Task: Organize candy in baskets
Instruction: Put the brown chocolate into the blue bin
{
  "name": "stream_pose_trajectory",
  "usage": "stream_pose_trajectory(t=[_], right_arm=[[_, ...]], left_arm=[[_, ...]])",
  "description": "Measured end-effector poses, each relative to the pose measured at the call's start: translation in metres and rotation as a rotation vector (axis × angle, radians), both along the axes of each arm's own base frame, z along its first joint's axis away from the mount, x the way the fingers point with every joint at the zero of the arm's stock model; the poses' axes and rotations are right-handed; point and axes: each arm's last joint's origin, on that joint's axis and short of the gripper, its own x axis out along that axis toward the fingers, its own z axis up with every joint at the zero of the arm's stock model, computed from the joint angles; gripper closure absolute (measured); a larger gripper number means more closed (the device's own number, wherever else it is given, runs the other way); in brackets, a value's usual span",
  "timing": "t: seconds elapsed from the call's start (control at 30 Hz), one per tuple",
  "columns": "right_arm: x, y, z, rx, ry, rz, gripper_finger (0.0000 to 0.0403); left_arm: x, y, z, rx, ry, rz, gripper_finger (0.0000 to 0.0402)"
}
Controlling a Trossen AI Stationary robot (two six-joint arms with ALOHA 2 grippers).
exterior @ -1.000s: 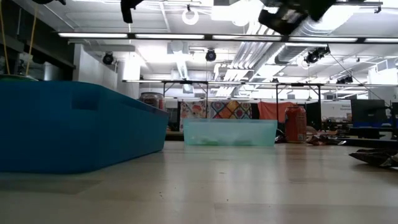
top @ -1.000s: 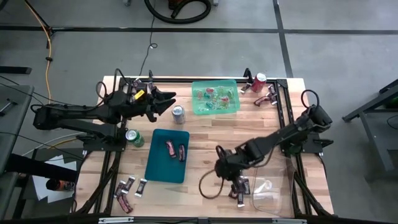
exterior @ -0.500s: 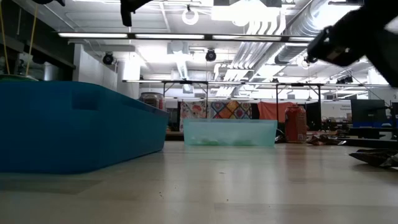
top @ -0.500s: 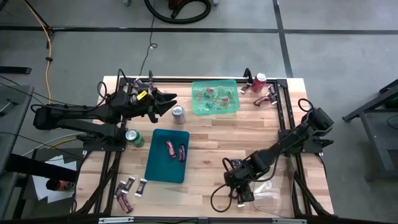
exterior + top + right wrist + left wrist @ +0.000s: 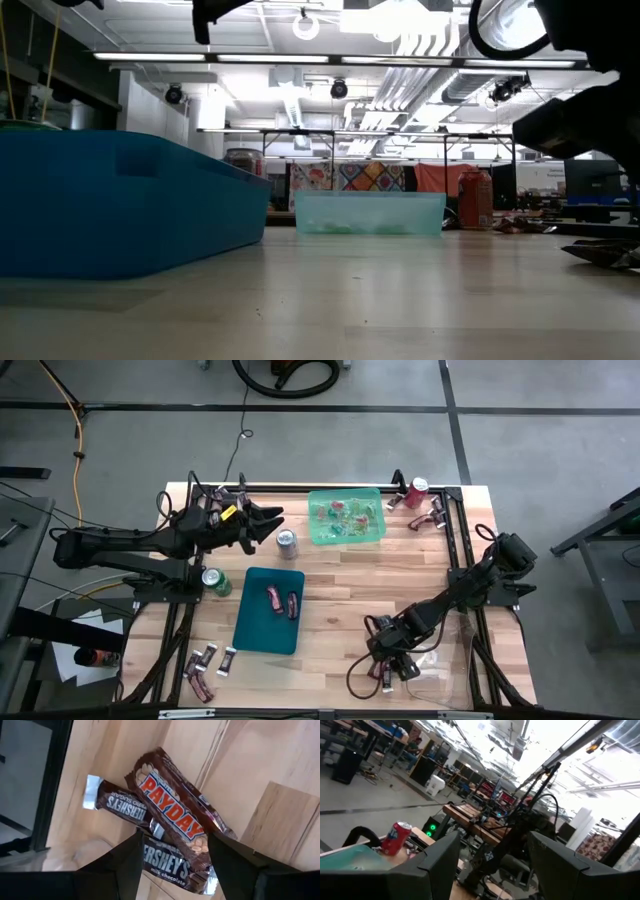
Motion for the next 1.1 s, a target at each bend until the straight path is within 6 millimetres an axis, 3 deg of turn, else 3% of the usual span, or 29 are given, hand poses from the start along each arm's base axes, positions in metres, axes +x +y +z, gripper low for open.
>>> stream_pose_trajectory(t=[0.2, 0.4, 0.53, 0.63, 0.7, 0.77, 0.9, 1.0, 1.1], right_arm=[[-0.001, -0.003, -0.006, -0.051, -0.053, 0.004, 0.0193], [-0.004, -0.007, -0.015, -0.078, -0.057, -0.005, 0.023], [-0.003, -0.007, -0.015, -0.108, -0.091, 0.005, 0.0292], [-0.001, -0.008, -0.014, -0.101, -0.095, -0.036, 0.0369], [0.002, -0.009, -0.011, -0.09, -0.086, -0.089, 0.0391], [0.011, -0.009, 0.002, -0.095, -0.105, -0.11, 0.039], [0.031, -0.016, 0.053, -0.2, -0.262, -0.084, 0.0399], [0.049, -0.031, 0.087, -0.281, -0.405, -0.111, 0.0401], [0.072, -0.05, 0.105, -0.259, -0.555, -0.164, 0.0401]], left_arm=[[0.0, 0.001, 0.0, -0.003, 0.0, 0.017, 0.0179], [0.0, 0.001, 0.0, -0.003, 0.0, 0.018, 0.0179], [0.0, 0.001, 0.0, -0.003, 0.0, 0.019, 0.0179], [0.0, 0.001, 0.0, -0.003, -0.002, 0.02, 0.0179], [-0.002, 0.002, 0.001, -0.002, -0.011, 0.025, 0.0179], [-0.004, 0.004, 0.006, 0.003, -0.034, 0.026, 0.0179], [-0.01, 0.005, 0.019, 0.048, -0.073, 0.019, 0.0179], [-0.013, 0.004, 0.024, 0.074, -0.089, 0.003, 0.0179], [-0.014, 0.003, 0.024, 0.083, -0.085, -0.032, 0.0179]])
